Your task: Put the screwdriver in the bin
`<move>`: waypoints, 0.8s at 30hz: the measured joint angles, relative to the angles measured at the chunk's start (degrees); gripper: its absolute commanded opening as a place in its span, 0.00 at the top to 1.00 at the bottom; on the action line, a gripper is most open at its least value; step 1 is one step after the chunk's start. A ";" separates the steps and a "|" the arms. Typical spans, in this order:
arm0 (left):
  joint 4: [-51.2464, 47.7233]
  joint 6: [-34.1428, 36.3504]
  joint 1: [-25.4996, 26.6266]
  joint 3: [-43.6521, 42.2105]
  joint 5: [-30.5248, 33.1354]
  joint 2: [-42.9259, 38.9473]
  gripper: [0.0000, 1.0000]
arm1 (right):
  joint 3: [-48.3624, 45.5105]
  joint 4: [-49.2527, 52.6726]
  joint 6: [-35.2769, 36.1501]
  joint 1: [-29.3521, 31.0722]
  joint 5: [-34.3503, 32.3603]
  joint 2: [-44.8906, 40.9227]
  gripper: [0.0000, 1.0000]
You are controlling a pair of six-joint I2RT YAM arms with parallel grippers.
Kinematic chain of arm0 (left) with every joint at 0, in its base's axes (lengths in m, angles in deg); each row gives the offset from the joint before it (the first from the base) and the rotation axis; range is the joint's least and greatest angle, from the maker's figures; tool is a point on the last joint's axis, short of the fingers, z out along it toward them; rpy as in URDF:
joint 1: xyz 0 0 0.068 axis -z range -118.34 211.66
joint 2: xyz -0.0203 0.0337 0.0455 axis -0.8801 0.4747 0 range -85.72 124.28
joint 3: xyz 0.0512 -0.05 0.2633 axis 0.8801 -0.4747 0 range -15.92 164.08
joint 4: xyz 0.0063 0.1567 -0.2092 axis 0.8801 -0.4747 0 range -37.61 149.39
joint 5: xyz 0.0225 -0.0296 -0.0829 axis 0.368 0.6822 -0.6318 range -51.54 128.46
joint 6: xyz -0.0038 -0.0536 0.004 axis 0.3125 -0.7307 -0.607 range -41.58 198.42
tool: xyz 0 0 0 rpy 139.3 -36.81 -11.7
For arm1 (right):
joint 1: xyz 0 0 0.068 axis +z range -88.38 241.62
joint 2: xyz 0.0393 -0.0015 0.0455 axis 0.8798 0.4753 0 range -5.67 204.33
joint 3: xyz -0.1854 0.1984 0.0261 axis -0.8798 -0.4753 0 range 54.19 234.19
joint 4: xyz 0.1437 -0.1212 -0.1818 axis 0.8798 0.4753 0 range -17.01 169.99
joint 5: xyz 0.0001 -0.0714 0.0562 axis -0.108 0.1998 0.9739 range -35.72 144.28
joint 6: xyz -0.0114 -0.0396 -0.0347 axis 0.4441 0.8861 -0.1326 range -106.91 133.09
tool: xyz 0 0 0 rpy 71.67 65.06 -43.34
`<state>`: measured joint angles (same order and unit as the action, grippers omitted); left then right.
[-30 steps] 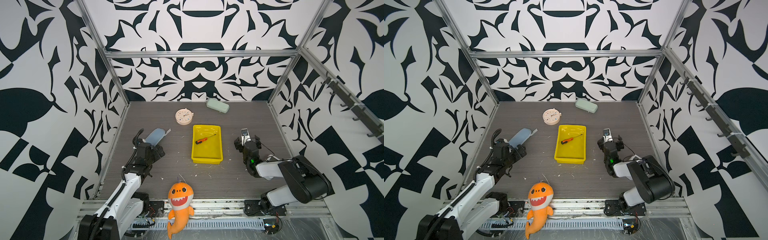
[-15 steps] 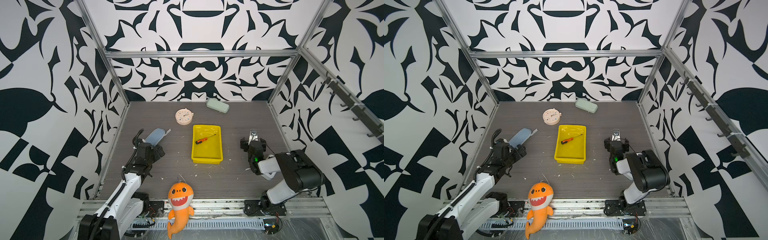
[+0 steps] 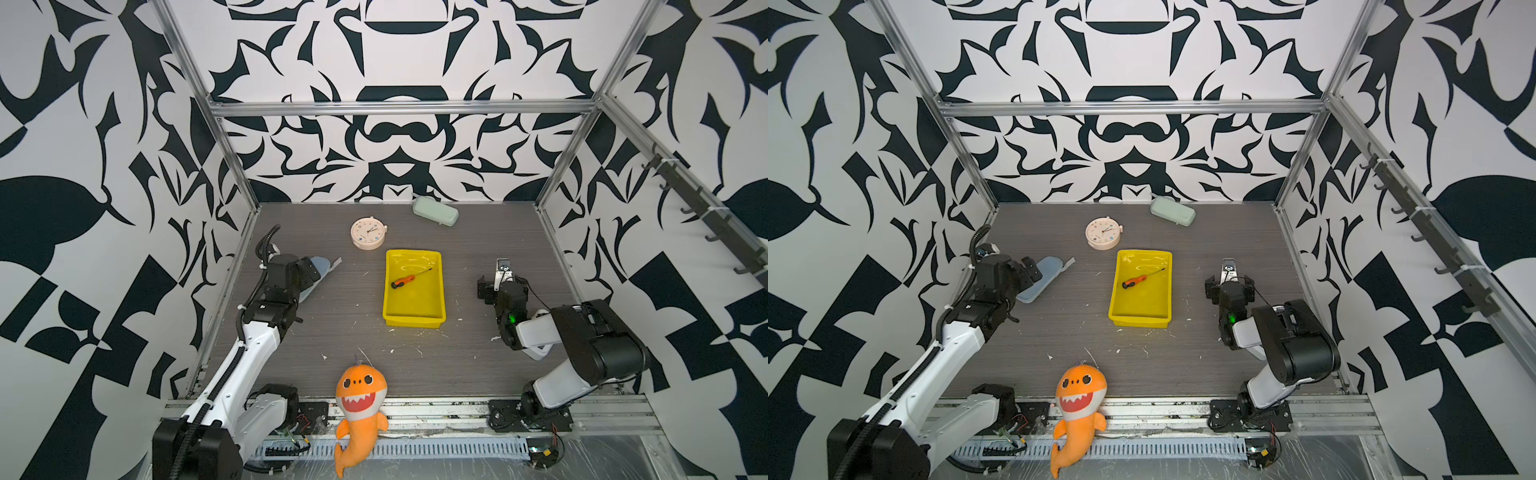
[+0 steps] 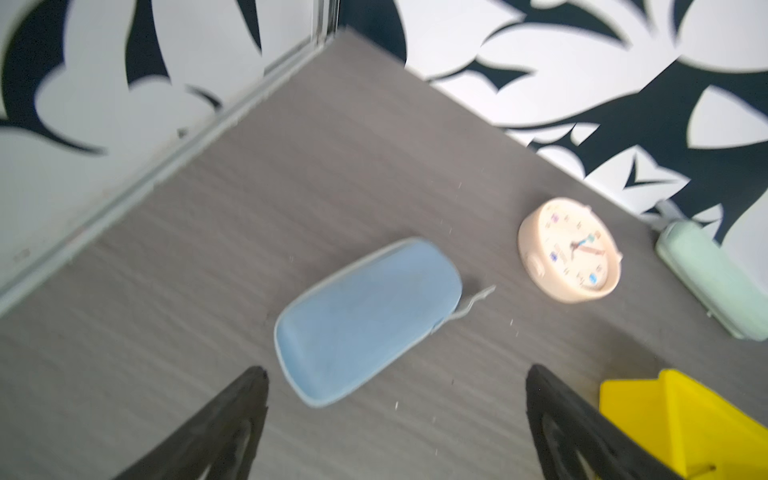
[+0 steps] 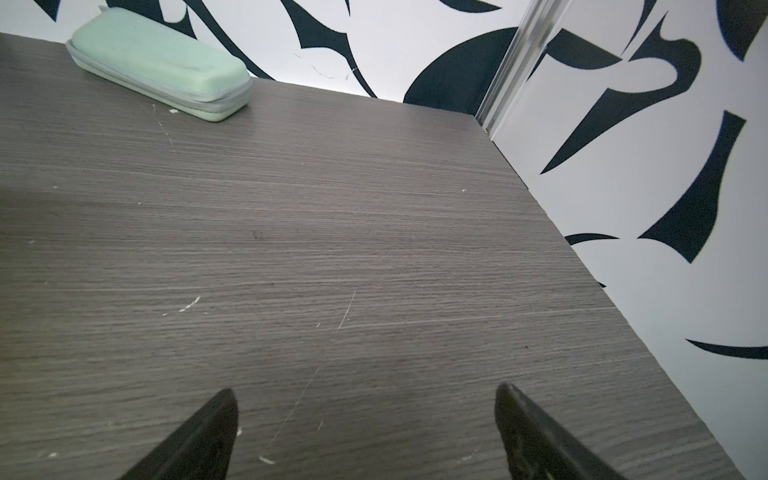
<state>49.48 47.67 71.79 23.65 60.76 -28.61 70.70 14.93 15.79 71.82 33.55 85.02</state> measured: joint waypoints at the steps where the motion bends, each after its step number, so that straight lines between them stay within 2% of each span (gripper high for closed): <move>1: 1.44 1.55 0.00 -0.15 0.02 0.13 0.00 | 0.00 0.00 0.00 0.00 0.04 0.00 0.01; 7: 15.43 15.06 0.00 -6.78 0.83 4.09 0.00 | 0.00 0.00 0.02 0.00 0.17 0.00 0.00; 12: 23.28 23.21 -0.17 -12.90 1.22 7.93 0.00 | 0.00 0.02 0.00 0.00 0.17 0.00 0.01; 17: 31.45 26.97 -0.83 -13.88 0.70 11.41 0.00 | 0.00 0.04 0.02 0.00 0.17 0.00 0.01; 21: 42.99 29.29 -0.98 -19.30 1.16 15.78 0.00 | 0.00 0.31 0.02 0.00 0.22 0.00 0.01; 24: 45.66 30.25 -1.46 -21.57 0.57 18.93 0.00 | 0.02 0.48 0.02 0.00 0.24 0.00 0.00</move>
<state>95.14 77.92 70.32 2.08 61.33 -9.69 70.73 15.41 15.81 71.82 33.79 85.02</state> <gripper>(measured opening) 0.995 0.994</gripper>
